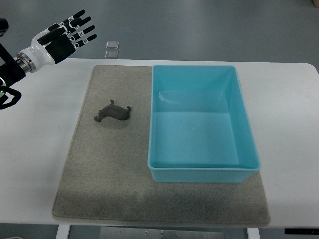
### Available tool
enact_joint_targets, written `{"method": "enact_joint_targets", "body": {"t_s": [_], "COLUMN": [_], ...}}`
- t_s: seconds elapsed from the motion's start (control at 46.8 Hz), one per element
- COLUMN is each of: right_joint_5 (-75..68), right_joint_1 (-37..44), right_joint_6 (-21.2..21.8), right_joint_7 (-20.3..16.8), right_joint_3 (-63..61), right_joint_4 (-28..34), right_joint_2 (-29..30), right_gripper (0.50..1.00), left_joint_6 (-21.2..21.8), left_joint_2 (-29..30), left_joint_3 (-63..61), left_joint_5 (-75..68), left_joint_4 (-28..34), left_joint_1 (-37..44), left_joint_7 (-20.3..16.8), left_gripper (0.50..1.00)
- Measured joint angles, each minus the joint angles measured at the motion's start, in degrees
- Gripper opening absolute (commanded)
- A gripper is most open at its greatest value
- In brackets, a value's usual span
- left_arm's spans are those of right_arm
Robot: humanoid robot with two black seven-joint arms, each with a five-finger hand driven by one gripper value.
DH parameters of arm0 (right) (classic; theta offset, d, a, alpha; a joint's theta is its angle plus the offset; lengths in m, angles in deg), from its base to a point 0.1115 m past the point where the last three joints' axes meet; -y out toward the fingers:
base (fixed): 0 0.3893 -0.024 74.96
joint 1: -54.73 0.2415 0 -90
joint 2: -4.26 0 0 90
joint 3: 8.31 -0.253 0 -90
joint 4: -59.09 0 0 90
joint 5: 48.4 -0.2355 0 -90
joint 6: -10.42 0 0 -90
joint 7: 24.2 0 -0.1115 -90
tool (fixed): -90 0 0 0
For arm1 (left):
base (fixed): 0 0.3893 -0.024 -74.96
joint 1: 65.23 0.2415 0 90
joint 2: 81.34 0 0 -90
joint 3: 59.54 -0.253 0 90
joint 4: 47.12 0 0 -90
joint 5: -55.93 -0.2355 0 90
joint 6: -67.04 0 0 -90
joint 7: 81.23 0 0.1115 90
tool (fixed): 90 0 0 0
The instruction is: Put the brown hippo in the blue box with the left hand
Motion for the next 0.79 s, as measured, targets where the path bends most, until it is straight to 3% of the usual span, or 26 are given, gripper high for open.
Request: {"method": "enact_joint_targets", "body": {"t_s": [0.791], "right_joint_5": [0.0], "right_joint_1": [0.02], "right_joint_6": [0.0], "right_joint_7": [0.0], "right_joint_3": [0.02], "right_joint_4": [0.0], "right_joint_2": [0.0], "right_gripper": [0.936], "left_joint_6": [0.0], "left_joint_2": [0.84], "left_joint_3": [-1.14], "left_joint_5": [-3.82], "left_joint_4": [0.51], "left_joint_1": [-0.13], "left_joint_7": [-0.79], "left_gripper": [1.0]}}
